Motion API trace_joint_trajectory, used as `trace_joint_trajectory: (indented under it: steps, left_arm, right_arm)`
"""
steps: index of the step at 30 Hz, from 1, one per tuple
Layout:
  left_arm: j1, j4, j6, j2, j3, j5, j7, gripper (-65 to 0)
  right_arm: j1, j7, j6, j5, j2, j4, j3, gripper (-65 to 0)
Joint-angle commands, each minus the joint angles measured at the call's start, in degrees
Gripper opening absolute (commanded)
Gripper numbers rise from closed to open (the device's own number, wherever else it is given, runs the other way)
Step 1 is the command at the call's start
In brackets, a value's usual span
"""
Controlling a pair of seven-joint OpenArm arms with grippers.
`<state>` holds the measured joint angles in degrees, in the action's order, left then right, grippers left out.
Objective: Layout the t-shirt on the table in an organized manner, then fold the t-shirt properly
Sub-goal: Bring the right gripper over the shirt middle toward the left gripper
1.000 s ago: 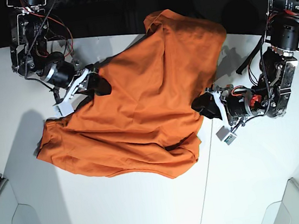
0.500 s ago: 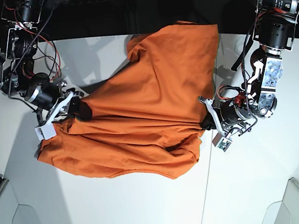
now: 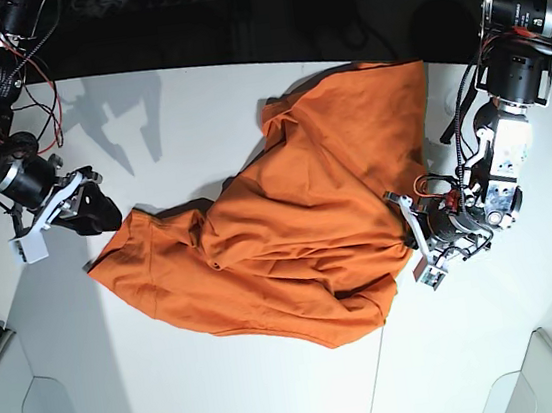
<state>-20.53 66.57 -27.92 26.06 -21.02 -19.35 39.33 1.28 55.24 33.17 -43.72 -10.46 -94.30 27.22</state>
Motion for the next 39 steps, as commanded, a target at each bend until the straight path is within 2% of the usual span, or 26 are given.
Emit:
trace_joint_trajectory:
  steps: [1, 2, 5, 9, 14, 19, 25, 30, 32, 34, 35, 37, 39]
  left_arm:
    - [-0.42, 0.09, -1.33, 0.50, 0.02, -0.68, 2.54, -65.0]
    - [-0.42, 0.15, -1.33, 0.50, 0.02, -1.42, 3.04, -63.3]
    - [-0.39, 1.29, -1.49, 1.29, 0.02, -4.48, 5.53, -52.4]
    - [0.02, 5.60, -1.60, 5.64, 0.04, -11.93, 7.43, -51.0]
    - [0.94, 14.12, -4.50, 10.64, 0.04, -17.68, 7.67, -50.8]
    - [3.19, 18.88, -4.48, 12.04, 0.04, -20.02, 10.10, -39.6]
    - [8.44, 19.10, -6.40, 11.78, 0.02, -20.50, 10.05, -39.5]
    - [12.50, 18.91, -6.14, 11.21, 0.02, -17.20, 7.04, -39.6]
    - [14.01, 18.34, -6.14, 10.93, 0.02, -14.16, 4.59, -40.2]
    - [14.88, 17.42, -6.14, 10.93, 0.02, -11.63, 2.14, -45.8]
    - [15.13, 16.96, -5.99, 10.93, 0.02, -10.47, 1.29, -49.5]
    - [15.13, 15.78, -4.61, 10.62, 0.02, -8.72, 0.87, -55.5]
    - [14.95, 14.67, -3.56, 9.99, 0.02, -6.10, 0.70, -58.4]
  right_arm:
    - [0.74, -1.05, 0.07, -1.29, -0.92, -1.11, 0.15, -41.9]
    - [0.55, -0.79, 0.07, -1.31, -0.92, -1.11, 0.13, -41.9]
    - [-1.18, -0.79, 0.09, -1.75, -0.90, -1.11, -0.76, -41.9]
    - [-4.17, -0.83, 0.13, -1.88, 0.02, -1.11, -4.24, -42.0]
    - [-5.27, -1.03, 0.35, -1.27, 1.18, -1.11, -12.48, -42.0]
    - [-5.29, -2.58, 0.42, 4.57, 3.32, -0.90, -21.79, -42.0]
    - [-5.27, -5.60, -0.59, 10.60, 7.43, 1.86, -28.81, -42.0]
    - [-5.29, -6.12, -0.59, 12.39, 8.44, 5.97, -32.68, -42.2]
    - [-5.29, -7.06, -0.59, 12.94, 8.44, 6.71, -33.70, -49.3]
    - [-5.25, -8.35, -0.61, 12.87, 8.44, 6.60, -33.77, -62.8]
    - [-5.11, -8.98, -0.61, 12.92, 8.44, 6.34, -33.55, -65.0]
    - [-4.76, -8.83, -0.59, 12.87, 8.41, 5.49, -32.63, -65.0]
    - [-4.83, -8.48, -0.59, 12.85, 8.41, 3.26, -30.77, -65.0]
